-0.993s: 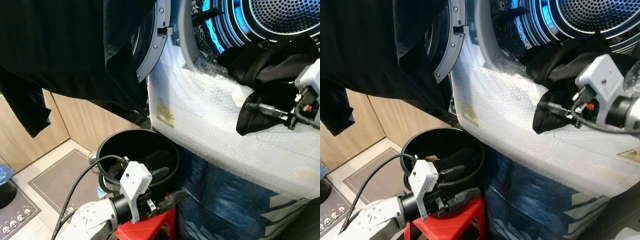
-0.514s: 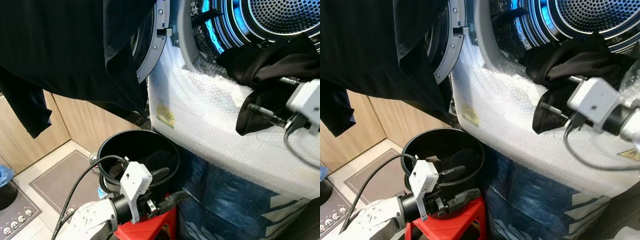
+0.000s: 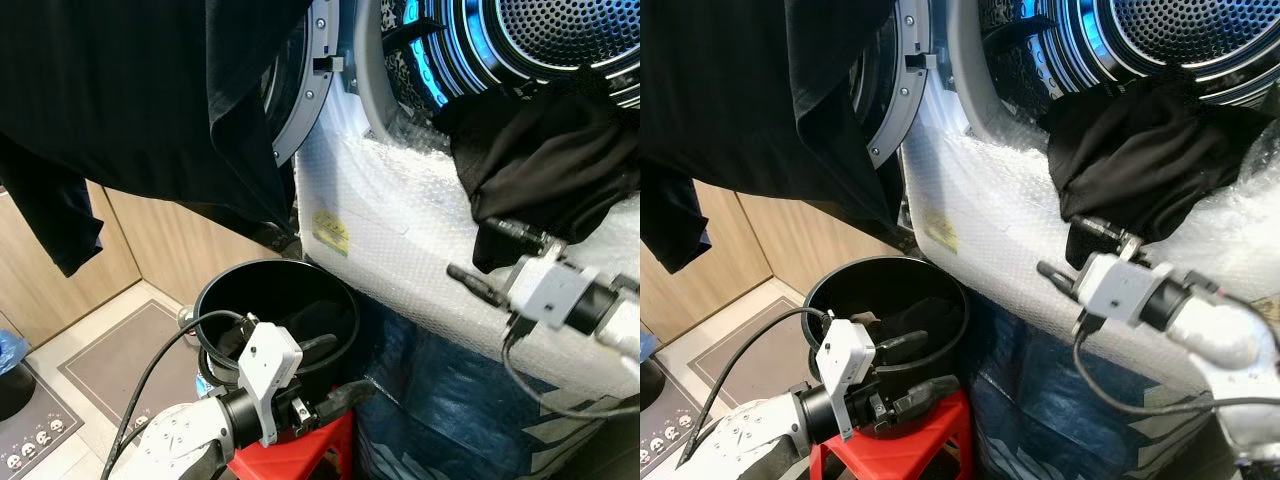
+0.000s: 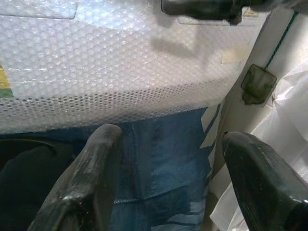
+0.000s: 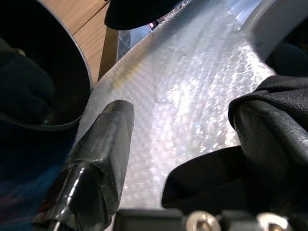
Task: Clothes washing
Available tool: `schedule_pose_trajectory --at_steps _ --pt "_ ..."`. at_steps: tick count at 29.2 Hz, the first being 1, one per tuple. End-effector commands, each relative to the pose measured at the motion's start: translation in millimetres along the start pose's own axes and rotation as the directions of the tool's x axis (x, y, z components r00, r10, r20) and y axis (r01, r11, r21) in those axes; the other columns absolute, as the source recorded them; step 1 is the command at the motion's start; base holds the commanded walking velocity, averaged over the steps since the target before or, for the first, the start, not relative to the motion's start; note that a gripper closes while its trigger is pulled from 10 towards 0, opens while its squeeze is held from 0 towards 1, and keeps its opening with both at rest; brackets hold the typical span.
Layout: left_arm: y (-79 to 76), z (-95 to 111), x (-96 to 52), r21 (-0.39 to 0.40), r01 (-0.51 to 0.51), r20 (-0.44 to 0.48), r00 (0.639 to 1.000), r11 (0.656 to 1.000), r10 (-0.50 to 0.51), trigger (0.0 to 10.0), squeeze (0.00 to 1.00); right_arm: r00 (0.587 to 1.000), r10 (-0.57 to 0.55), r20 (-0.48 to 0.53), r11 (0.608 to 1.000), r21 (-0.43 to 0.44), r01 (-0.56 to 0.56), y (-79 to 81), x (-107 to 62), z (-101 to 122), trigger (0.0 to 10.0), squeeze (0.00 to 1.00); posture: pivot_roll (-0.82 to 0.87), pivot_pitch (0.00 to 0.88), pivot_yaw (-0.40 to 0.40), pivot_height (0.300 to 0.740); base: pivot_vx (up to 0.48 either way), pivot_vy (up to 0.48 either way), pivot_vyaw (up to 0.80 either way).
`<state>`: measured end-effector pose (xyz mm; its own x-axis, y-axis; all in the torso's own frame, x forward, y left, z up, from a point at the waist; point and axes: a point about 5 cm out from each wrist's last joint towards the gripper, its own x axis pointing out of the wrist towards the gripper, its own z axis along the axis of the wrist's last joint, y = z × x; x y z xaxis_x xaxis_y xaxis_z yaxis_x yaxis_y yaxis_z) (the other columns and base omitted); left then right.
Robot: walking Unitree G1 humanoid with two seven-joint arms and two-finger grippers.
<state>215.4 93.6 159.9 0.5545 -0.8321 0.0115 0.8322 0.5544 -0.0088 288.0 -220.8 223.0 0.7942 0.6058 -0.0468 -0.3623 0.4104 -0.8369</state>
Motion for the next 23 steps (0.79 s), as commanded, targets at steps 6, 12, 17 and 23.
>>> schedule_pose_trajectory --at_steps 6,12,17,23 --pt "0.2 2.3 -1.3 0.001 0.009 -0.006 1.0 1.0 -0.009 10.0 0.0 0.992 0.129 0.012 0.978 0.162 -0.129 41.0 1.0 -9.8 10.0 0.0 -0.02 0.064 0.016 0.74 0.0 0.0 0.0" --pt "0.1 2.4 -1.5 0.0 0.012 -0.008 1.0 1.0 -0.012 10.0 0.0 0.98 0.199 -0.003 0.877 0.447 -0.176 60.2 11.4 -20.6 10.0 0.0 -0.01 0.068 0.017 0.74 0.0 0.0 0.0" --pt "-0.4 2.5 -1.6 -0.001 0.011 -0.008 1.0 1.0 -0.011 10.0 0.0 0.987 0.159 0.016 0.808 0.572 -0.139 54.9 16.7 -18.2 10.0 0.0 -0.01 0.067 0.016 0.74 0.0 0.0 0.0" --pt "0.1 2.5 -1.7 -0.001 0.009 -0.012 1.0 1.0 -0.009 10.0 0.0 0.988 0.146 0.043 0.746 0.651 -0.139 42.6 16.1 -22.1 10.0 0.0 0.0 0.065 0.016 0.74 0.0 0.0 0.0"
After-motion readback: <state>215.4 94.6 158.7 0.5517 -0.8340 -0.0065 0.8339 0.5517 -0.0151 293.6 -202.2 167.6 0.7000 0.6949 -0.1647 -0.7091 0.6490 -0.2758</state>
